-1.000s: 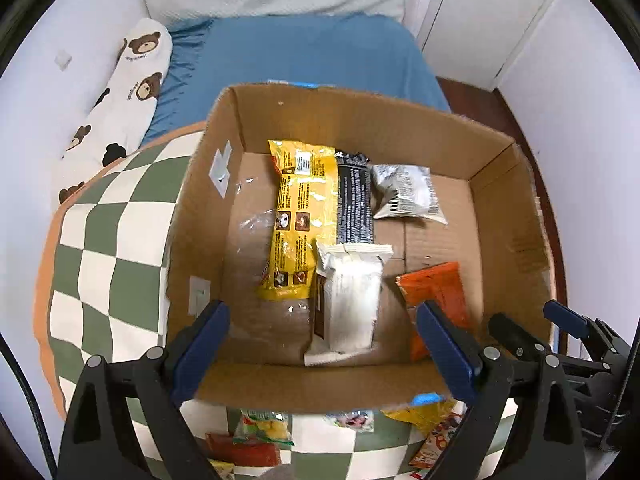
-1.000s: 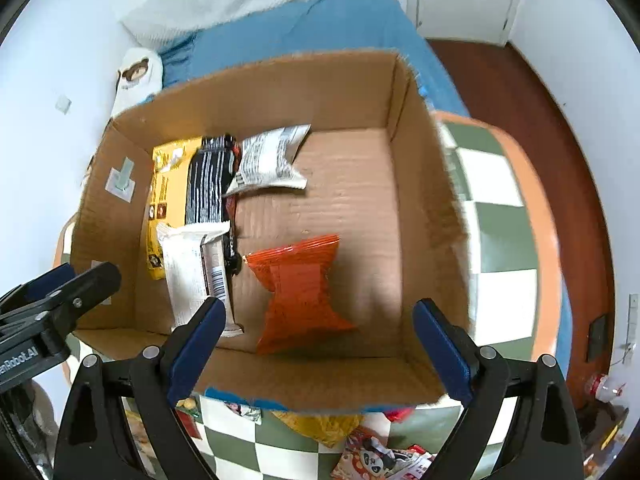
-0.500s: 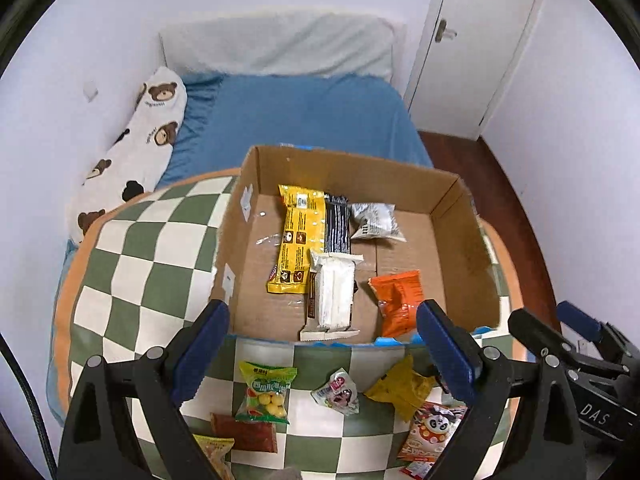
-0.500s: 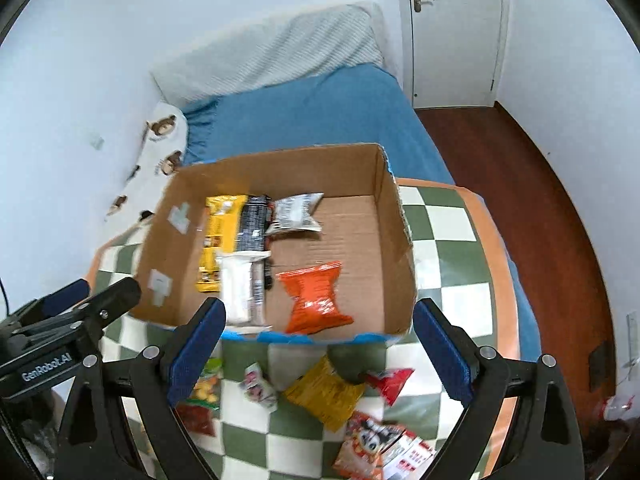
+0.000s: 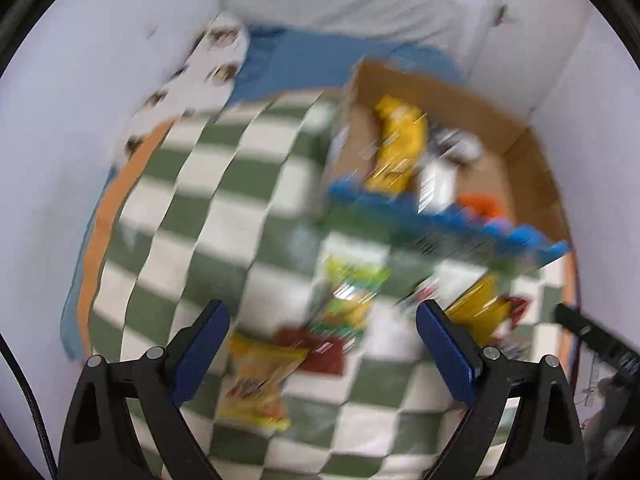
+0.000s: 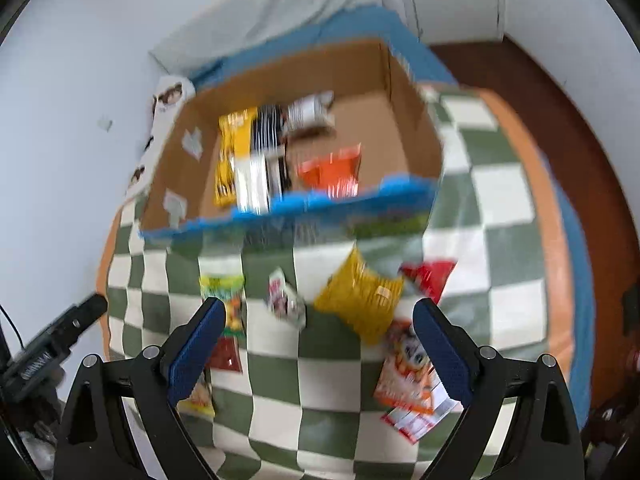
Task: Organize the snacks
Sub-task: 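Lift both tools out of the box and move back over the snacks, then grasp the yellow bread bag with the left tool while the right tool grasps the yellow bag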
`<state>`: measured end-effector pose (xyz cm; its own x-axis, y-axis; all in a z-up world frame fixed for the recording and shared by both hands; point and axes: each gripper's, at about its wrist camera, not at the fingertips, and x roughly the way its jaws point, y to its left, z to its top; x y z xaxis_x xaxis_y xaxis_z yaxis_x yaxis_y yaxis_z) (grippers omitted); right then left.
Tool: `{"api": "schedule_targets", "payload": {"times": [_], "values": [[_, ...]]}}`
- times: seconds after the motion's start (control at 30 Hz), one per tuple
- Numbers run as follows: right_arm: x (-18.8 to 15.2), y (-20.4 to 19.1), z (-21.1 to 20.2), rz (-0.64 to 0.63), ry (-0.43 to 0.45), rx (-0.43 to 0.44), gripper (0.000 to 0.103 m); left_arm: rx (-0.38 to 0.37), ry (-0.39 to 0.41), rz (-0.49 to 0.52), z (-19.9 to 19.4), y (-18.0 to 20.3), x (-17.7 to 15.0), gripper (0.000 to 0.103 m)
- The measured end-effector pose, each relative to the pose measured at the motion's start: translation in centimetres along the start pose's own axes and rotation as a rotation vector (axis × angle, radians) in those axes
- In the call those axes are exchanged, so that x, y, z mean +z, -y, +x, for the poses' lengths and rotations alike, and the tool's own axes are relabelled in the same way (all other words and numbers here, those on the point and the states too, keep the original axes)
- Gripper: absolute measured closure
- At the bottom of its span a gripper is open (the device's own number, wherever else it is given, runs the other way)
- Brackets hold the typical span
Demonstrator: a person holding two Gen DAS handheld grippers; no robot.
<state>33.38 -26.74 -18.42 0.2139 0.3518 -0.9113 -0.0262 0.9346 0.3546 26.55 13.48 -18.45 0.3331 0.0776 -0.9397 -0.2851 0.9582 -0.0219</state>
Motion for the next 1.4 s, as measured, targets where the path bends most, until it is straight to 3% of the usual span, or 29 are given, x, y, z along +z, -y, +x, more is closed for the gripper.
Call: {"api": "schedule_targets", "payload": {"times": [0.03,0.13,0.27,0.43,0.5,0.53,0.57,0.6,0.7,0.9,1.1,1.13,1.2,1.33,1.4], "values": [[-0.4,0.1,1.1,-0.010,-0.015,-0.007,0.007,0.018,-0.036,-0.014,1.2,-1.0,-0.9,0.007],[-1.0,-0.1,4.1,-0.068,-0.057,-0.040,0.031,0.058,-0.150,-0.040,5.2,-3.7,-3.6,0.007],[-1.0,-1.2,8.5,-0.189,-0.109,-0.107,0.031,0.082,-0.265,-0.052,9.4,-5.5,-6.5,0.007],[-0.9,-2.6,13.2,-0.344,-0.154,-0.218,0.031,0.088,-0.338,-0.020,13.3,-5.7,-8.1,0.008],[-0.8,-2.9,14.7,-0.392,-0.160,-0.261,0.031,0.075,-0.335,-0.016,14.2,-5.4,-8.3,0.026],[-0.8,-3.0,15.3,-0.406,-0.164,-0.282,0.031,0.063,-0.340,-0.016,14.6,-5.2,-8.4,0.047],[-0.8,-2.9,15.8,-0.414,-0.165,-0.290,0.033,0.050,-0.349,-0.020,15.1,-5.0,-8.5,0.052],[-0.7,-2.8,16.0,-0.409,-0.165,-0.282,0.044,0.051,-0.348,-0.022,15.2,-4.7,-8.6,0.052],[-0.5,-2.0,16.0,-0.352,-0.184,-0.232,0.062,0.040,-0.339,-0.031,15.2,-3.9,-9.0,0.053],[-2.8,1.8,16.5,-0.059,-0.372,-0.030,0.063,-0.018,-0.369,-0.040,15.2,-1.3,-11.5,0.054],[-7.1,4.0,16.1,0.116,-0.424,0.067,0.060,-0.038,-0.395,0.020,16.0,1.9,-13.8,0.053],[-7.3,3.6,15.9,0.064,-0.420,0.052,0.054,-0.039,-0.399,0.032,16.3,2.3,-13.8,0.052],[-7.1,1.7,15.3,-0.060,-0.401,0.020,0.023,-0.052,-0.428,0.050,17.1,2.9,-14.0,0.050],[-8.4,-2.2,15.4,-0.412,-0.396,-0.127,0.021,-0.060,-0.459,0.068,18.2,3.7,-14.9,0.049],[-9.3,-2.9,16.4,-0.495,-0.417,-0.173,0.022,-0.055,-0.458,0.068,18.3,4.2,-15.2,0.048]]}}
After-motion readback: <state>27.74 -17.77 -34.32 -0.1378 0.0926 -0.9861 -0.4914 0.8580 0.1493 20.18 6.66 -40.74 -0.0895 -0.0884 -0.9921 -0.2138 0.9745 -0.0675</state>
